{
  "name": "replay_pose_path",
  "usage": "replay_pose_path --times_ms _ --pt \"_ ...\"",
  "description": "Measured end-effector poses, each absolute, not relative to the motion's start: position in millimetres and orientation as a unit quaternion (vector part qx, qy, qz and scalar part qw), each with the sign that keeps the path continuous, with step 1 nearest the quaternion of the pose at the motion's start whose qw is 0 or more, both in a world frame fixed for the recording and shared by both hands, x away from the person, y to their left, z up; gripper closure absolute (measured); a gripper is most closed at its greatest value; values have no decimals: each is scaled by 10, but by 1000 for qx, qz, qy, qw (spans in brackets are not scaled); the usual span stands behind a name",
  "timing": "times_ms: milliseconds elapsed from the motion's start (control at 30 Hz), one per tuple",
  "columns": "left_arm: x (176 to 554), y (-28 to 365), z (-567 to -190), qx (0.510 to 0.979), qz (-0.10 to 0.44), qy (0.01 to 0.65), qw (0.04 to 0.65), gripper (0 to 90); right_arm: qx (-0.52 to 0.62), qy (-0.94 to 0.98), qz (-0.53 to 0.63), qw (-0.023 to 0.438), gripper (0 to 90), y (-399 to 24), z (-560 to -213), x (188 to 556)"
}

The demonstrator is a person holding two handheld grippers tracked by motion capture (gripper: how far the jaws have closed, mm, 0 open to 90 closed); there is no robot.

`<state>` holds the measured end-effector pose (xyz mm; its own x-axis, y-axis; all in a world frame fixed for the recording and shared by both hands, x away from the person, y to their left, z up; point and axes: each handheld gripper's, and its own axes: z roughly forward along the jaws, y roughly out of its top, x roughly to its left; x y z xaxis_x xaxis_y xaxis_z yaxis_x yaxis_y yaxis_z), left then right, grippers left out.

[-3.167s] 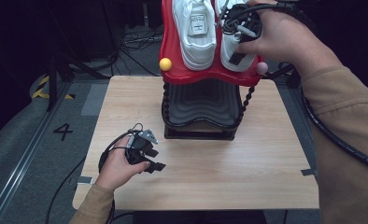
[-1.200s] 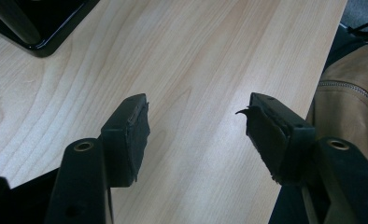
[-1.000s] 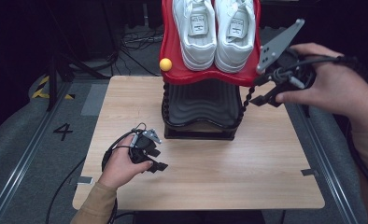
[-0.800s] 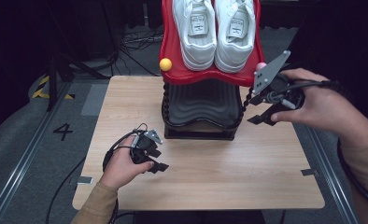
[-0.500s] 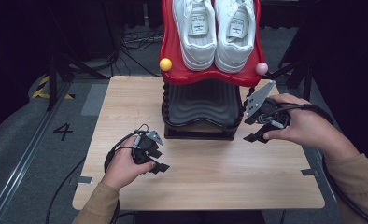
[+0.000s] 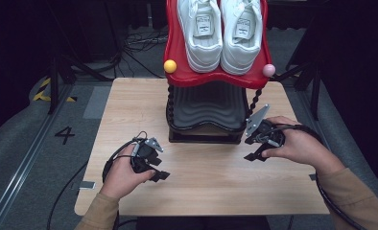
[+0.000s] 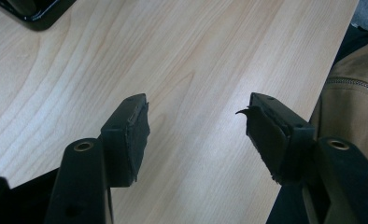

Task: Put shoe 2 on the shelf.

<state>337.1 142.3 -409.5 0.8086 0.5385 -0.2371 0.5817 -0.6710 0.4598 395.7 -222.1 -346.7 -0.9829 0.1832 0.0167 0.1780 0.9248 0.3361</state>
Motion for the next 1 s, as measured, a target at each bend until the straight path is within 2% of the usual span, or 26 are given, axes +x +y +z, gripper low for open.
replay_pose_path --times_ms 100,233,433,767,1000 --pt "3355 1450 -4107 911 -38 311 266 398 94 981 169 -3 406 -2199 -3649 3971" --pt "3337 1499 -4100 907 -6 322 271 404 98 980 175 -17 402 -2194 -3836 4013" --pt "3320 1541 -4153 906 -14 330 263 401 107 975 192 -39 402 -2211 -4047 4038" --pt "3310 1590 -4164 900 1 341 271 402 136 958 245 -65 407 -2280 -4389 4076" --pt "3310 1572 -4183 901 -3 341 268 399 153 957 238 -54 407 -2294 -4517 4087"
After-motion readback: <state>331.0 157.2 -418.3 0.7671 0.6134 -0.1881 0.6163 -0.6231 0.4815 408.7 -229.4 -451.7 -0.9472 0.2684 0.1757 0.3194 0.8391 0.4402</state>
